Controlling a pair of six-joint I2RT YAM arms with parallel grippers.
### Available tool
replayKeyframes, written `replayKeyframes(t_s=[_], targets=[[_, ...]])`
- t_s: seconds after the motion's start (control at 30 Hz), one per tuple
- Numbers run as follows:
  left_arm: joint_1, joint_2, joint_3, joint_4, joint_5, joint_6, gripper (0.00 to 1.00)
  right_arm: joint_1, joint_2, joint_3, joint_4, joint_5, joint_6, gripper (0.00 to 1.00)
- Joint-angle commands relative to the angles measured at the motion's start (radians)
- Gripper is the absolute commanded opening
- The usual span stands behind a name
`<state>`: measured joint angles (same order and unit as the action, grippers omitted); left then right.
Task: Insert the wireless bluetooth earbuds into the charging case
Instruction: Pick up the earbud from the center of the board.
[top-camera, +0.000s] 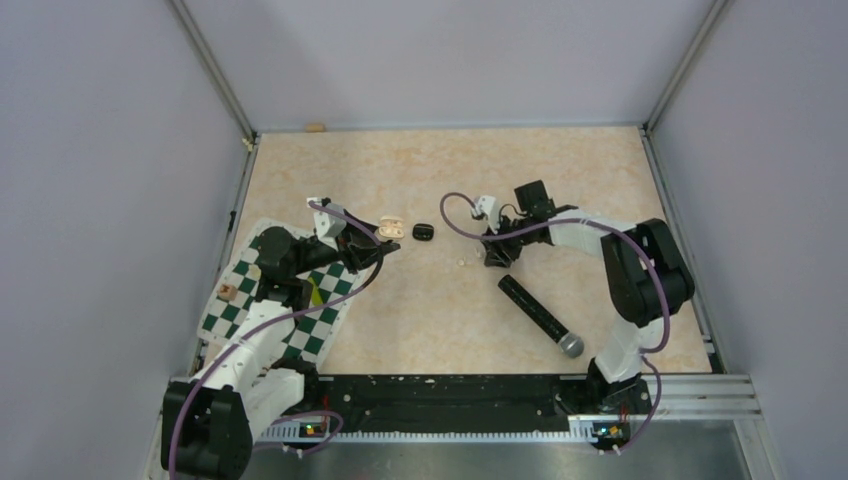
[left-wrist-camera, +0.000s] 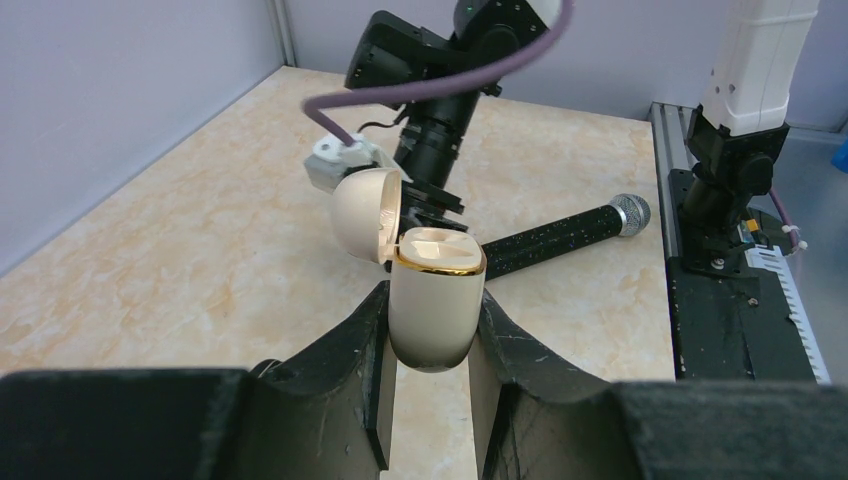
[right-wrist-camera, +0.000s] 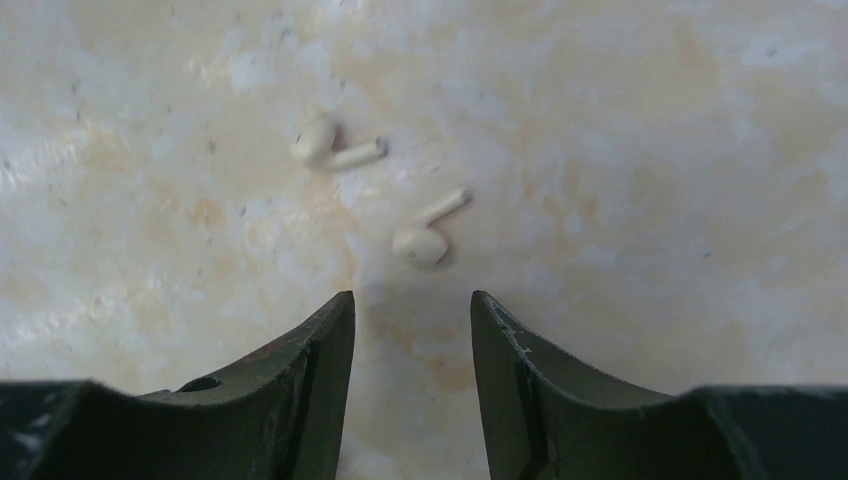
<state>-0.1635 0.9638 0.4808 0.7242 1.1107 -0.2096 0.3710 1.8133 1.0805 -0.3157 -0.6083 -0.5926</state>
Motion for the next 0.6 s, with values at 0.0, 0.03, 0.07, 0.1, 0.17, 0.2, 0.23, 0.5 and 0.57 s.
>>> replayKeyframes(t_s=[0.0,0.03,0.07,0.1,0.17,0.2,0.23,0.5,0.57], targets=[[0.004,-0.020,0.038,0.020,0.008,0.010,0.00,0.004,-0.141,-0.160,0.189,0.013,-0.208,0.48],[0.004,-0.019,0.037,0.021,0.009,0.010,0.00,0.006,-0.158,-0.184,0.221,0.019,-0.221,0.49],[0.004,-0.018,0.038,0.022,0.008,0.010,0.00,0.006,-0.170,-0.198,0.242,0.020,-0.233,0.49],[0.004,-0.018,0.037,0.022,0.008,0.010,0.00,0.007,-0.176,-0.204,0.251,0.017,-0.249,0.49],[0.004,-0.018,0.038,0.024,0.008,0.010,0.00,0.012,-0.185,-0.217,0.269,0.012,-0.276,0.48],[0.004,-0.018,0.038,0.024,0.008,0.009,0.00,0.017,-0.187,-0.226,0.273,0.004,-0.313,0.47],[0.004,-0.019,0.038,0.024,0.007,0.009,0.00,0.028,-0.186,-0.235,0.268,0.002,-0.355,0.47],[0.004,-0.022,0.038,0.023,0.008,0.006,0.00,0.114,-0.138,-0.226,0.266,0.106,-0.449,0.47],[0.004,-0.023,0.038,0.024,0.007,0.007,0.00,0.118,-0.133,-0.226,0.273,0.118,-0.458,0.47]])
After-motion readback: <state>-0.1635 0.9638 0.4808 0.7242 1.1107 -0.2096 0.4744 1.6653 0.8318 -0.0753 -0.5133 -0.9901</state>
